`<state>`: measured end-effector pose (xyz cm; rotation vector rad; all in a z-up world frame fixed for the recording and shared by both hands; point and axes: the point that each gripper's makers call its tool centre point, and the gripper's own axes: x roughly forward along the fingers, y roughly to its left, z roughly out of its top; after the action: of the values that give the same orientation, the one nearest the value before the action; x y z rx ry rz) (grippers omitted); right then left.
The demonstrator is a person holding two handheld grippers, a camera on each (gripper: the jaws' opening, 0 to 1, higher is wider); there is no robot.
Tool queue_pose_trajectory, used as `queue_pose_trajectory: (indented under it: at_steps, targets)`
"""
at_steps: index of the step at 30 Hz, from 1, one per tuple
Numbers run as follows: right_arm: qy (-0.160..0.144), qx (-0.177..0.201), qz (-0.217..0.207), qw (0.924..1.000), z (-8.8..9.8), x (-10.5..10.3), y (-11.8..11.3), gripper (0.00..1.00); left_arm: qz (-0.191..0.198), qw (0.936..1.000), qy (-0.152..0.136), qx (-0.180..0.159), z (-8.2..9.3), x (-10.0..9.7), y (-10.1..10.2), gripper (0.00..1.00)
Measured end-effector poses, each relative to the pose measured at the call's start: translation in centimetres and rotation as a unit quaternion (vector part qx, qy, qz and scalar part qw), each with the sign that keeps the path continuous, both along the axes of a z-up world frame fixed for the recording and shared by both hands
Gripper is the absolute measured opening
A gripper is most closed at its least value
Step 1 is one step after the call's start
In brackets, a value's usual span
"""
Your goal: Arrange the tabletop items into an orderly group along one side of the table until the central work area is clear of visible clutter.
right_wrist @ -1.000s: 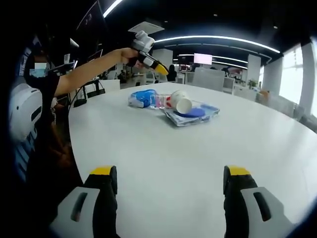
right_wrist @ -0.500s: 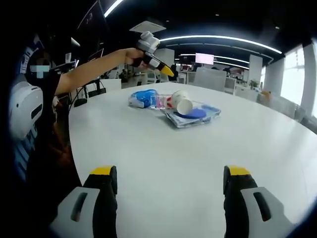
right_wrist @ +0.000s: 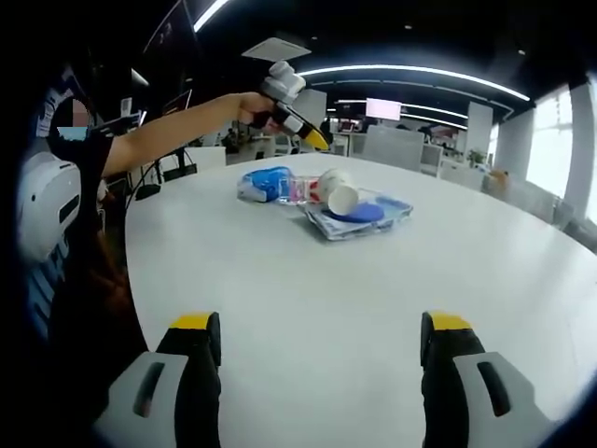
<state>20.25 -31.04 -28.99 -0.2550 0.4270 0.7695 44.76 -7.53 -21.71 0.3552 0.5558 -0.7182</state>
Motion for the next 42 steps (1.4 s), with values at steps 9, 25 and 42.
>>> queue_pose_trajectory:
  at_steps: [9,25,42]
  targets:
    - [0.004,0.006,0.005,1.0000,-0.5,-0.1,0.6,0.85,0.001,0.9999,-0.005,-0.012,0.7,0.4,-0.1,0.35]
    - [0.004,0.001,-0.001,1.0000,-0.7,0.0,0.1,0.85,-0.001,1.0000,-0.005,-0.004,-0.6,2.2,-1.4,0.34]
    - [0.004,-0.004,-0.004,1.0000,-0.8,0.5,-0.5,0.84,0.007,0.9999,0.007,0.007,-3.1,4.5,-2.2,0.32]
